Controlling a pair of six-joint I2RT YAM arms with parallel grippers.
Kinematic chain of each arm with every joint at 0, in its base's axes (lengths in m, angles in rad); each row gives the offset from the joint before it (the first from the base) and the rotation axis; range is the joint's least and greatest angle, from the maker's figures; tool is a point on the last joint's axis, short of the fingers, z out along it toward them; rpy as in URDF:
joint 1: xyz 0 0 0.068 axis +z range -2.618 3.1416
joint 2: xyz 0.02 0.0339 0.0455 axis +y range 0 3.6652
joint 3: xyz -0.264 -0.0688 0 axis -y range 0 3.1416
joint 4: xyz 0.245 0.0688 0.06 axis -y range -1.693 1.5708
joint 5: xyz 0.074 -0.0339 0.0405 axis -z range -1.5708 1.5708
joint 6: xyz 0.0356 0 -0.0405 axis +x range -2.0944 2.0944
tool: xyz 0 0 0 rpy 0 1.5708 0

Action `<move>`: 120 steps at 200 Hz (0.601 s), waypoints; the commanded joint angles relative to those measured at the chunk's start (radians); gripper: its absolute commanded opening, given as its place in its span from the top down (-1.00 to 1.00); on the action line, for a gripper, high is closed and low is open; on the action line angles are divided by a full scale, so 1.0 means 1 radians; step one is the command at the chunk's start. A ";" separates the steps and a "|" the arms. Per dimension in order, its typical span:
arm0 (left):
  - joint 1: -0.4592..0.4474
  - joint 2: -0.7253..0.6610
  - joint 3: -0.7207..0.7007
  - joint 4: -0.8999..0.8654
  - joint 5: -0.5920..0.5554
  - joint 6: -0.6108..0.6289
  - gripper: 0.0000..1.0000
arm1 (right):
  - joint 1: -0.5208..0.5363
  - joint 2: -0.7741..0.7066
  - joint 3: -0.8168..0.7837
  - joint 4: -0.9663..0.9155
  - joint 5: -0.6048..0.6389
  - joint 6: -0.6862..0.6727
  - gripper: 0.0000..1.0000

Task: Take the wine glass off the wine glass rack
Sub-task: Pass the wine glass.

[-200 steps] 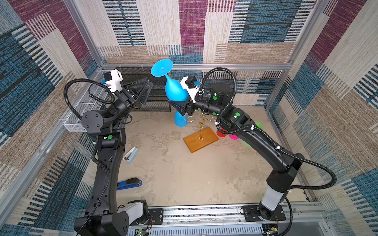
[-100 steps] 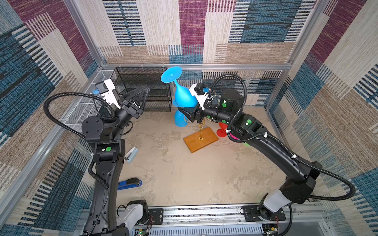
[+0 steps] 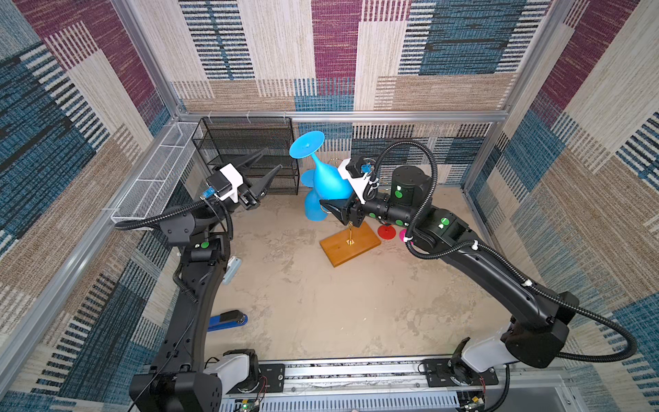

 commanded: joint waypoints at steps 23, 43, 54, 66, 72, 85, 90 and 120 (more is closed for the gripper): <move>-0.036 0.016 0.008 0.000 0.093 0.201 0.11 | 0.001 0.005 -0.004 0.005 -0.037 0.030 -0.26; -0.046 0.019 0.005 -0.001 0.079 0.217 0.11 | 0.001 0.010 -0.008 0.001 -0.054 0.039 -0.24; -0.049 0.020 0.009 0.000 0.075 0.218 0.11 | 0.001 0.010 -0.015 0.001 -0.060 0.043 -0.24; -0.054 0.026 0.016 -0.001 0.066 0.227 0.11 | 0.003 0.011 -0.020 0.003 -0.066 0.049 -0.23; -0.055 0.029 0.020 -0.003 0.061 0.230 0.11 | 0.002 0.009 -0.024 0.004 -0.071 0.052 -0.23; -0.059 0.038 0.028 -0.003 0.057 0.237 0.11 | 0.004 0.009 -0.028 0.004 -0.077 0.058 -0.22; -0.060 0.039 0.031 -0.004 0.059 0.237 0.11 | 0.004 0.008 -0.031 0.004 -0.079 0.060 -0.22; -0.074 0.053 0.049 -0.011 0.061 0.252 0.13 | 0.010 0.004 -0.044 -0.001 -0.084 0.065 -0.21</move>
